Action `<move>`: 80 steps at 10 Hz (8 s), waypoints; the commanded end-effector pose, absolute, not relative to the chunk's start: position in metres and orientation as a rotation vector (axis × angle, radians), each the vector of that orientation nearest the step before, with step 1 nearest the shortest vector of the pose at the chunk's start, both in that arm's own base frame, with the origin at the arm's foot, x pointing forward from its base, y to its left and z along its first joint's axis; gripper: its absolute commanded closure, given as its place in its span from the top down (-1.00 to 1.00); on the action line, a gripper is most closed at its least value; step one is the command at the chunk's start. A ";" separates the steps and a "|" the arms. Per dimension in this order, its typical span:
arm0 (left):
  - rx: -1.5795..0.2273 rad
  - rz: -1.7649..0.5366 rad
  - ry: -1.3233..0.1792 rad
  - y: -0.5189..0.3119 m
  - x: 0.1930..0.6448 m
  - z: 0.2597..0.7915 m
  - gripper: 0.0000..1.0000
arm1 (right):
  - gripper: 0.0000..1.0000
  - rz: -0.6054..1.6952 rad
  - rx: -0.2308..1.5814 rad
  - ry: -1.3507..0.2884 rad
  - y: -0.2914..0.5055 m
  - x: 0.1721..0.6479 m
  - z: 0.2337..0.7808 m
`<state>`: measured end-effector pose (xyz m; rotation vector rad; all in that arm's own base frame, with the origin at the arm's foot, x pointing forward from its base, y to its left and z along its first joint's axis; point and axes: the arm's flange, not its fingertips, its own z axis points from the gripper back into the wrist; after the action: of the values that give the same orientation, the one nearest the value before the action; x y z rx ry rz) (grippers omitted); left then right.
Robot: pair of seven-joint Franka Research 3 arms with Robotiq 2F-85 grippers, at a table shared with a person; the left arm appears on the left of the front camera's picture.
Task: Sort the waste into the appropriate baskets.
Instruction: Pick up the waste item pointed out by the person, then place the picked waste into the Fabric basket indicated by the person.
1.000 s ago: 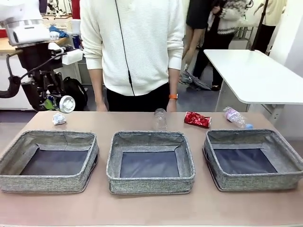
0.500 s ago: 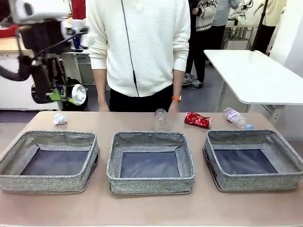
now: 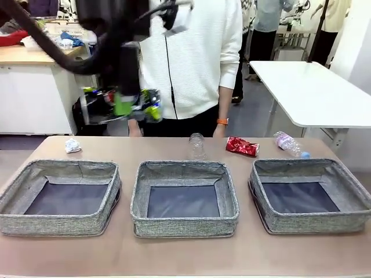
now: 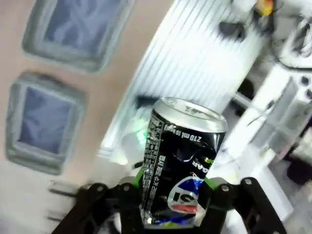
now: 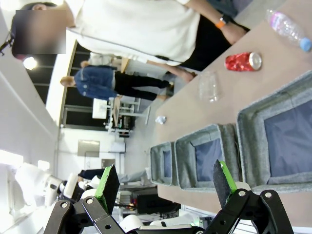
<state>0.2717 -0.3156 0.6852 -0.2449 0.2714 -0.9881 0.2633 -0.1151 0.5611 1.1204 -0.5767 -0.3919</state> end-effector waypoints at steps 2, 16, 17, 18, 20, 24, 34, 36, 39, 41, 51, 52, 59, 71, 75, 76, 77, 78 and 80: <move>-0.206 -0.405 0.036 -0.355 0.257 0.704 -0.39 | 1.00 -0.369 1.140 -0.596 -0.117 0.266 0.562; -0.131 -0.112 -0.071 -0.363 0.252 0.805 -0.39 | 1.00 -0.369 1.140 -0.596 -0.117 0.266 0.562; -0.144 -0.152 -0.060 -0.367 0.253 0.804 -0.39 | 1.00 -0.369 1.140 -0.596 -0.117 0.266 0.562; -0.151 -0.183 -0.047 -0.371 0.254 0.803 -0.39 | 1.00 -0.369 1.140 -0.596 -0.117 0.266 0.562; -0.144 -0.206 -0.018 -0.376 0.259 0.796 -0.39 | 1.00 -0.369 1.140 -0.596 -0.117 0.266 0.562; -0.135 -0.187 0.019 -0.372 0.267 0.783 -0.39 | 1.00 -0.369 1.140 -0.596 -0.117 0.266 0.562; -0.133 -0.187 0.017 -0.385 0.269 0.783 -0.39 | 1.00 -0.369 1.140 -0.596 -0.117 0.266 0.562; -0.133 -0.187 0.017 -0.385 0.269 0.783 -0.39 | 1.00 -0.369 1.140 -0.596 -0.117 0.266 0.562; -0.133 -0.187 0.017 -0.385 0.269 0.783 -0.39 | 1.00 -0.369 1.140 -0.596 -0.117 0.266 0.562; -0.133 -0.187 0.017 -0.385 0.269 0.783 -0.39 | 1.00 -0.369 1.140 -0.596 -0.117 0.266 0.562; -0.133 -0.187 0.017 -0.385 0.269 0.783 -0.39 | 1.00 -0.369 1.140 -0.596 -0.117 0.266 0.562; -0.132 -0.193 0.027 -0.387 0.270 0.781 -0.39 | 1.00 -0.369 1.140 -0.596 -0.117 0.266 0.562; 0.081 0.043 -0.019 -0.231 0.302 0.644 -0.39 | 1.00 -0.369 1.140 -0.596 -0.117 0.266 0.562; -0.032 0.480 -0.036 -0.101 0.317 0.462 -0.39 | 1.00 -0.369 1.140 -0.596 -0.117 0.266 0.562; -0.064 0.491 -0.030 -0.101 0.326 0.459 0.80 | 1.00 -0.369 1.140 -0.596 -0.117 0.266 0.562; -0.067 0.501 -0.035 -0.102 0.328 0.461 1.00 | 1.00 -0.369 1.140 -0.596 -0.117 0.266 0.562; -0.076 0.505 -0.044 -0.101 0.329 0.464 1.00 | 1.00 -0.369 1.140 -0.596 -0.117 0.266 0.562; -0.075 0.510 -0.044 -0.100 0.330 0.467 1.00 | 1.00 -0.369 1.140 -0.596 -0.117 0.266 0.562; -0.081 0.506 -0.058 -0.101 0.329 0.474 1.00 | 1.00 -0.369 1.140 -0.596 -0.117 0.266 0.562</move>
<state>0.3286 -0.1009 0.4709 -0.0610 -0.0530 0.4860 0.2636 -0.1158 0.5614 1.1198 -0.5750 -0.3932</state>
